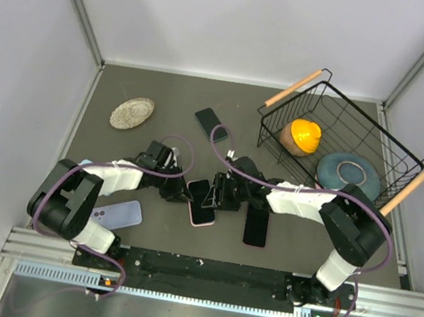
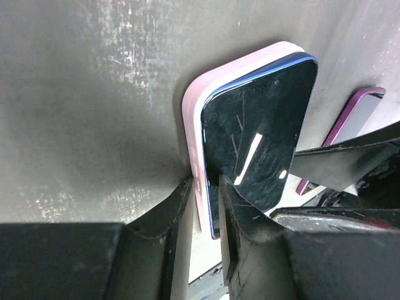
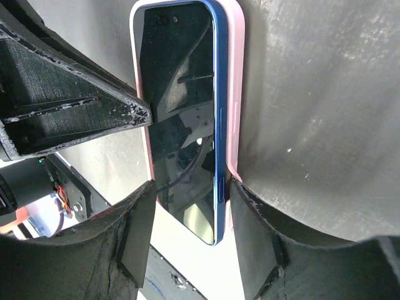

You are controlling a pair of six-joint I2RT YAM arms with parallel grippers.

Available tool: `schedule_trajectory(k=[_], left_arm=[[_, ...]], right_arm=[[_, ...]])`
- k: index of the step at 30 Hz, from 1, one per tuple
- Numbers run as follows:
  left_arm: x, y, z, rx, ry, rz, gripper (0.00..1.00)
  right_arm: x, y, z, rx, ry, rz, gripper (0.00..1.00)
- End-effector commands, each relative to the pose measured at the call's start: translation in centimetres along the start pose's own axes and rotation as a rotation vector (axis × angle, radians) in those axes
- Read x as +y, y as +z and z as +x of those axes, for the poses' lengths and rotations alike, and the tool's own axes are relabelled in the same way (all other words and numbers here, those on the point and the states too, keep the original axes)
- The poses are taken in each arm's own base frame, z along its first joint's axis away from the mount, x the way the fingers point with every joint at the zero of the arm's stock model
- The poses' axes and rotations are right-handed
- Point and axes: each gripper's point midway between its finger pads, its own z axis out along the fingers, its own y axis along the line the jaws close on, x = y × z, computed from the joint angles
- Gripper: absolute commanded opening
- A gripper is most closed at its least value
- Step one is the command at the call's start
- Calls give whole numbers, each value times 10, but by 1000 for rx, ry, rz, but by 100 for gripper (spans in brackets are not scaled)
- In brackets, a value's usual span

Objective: Put the phone into the phone case

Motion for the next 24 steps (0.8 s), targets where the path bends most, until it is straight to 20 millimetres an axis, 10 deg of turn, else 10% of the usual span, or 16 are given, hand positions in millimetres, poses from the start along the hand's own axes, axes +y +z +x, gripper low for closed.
schedule_trajectory(k=[1,24], left_arm=[[62,8,14,10,2,-264,25],[41,-2,10,-21,27,-197,31]], right_arm=[[-14,-13,-4,-25,-45,109,55],[14,9,-5,-7,-53,-78,62]])
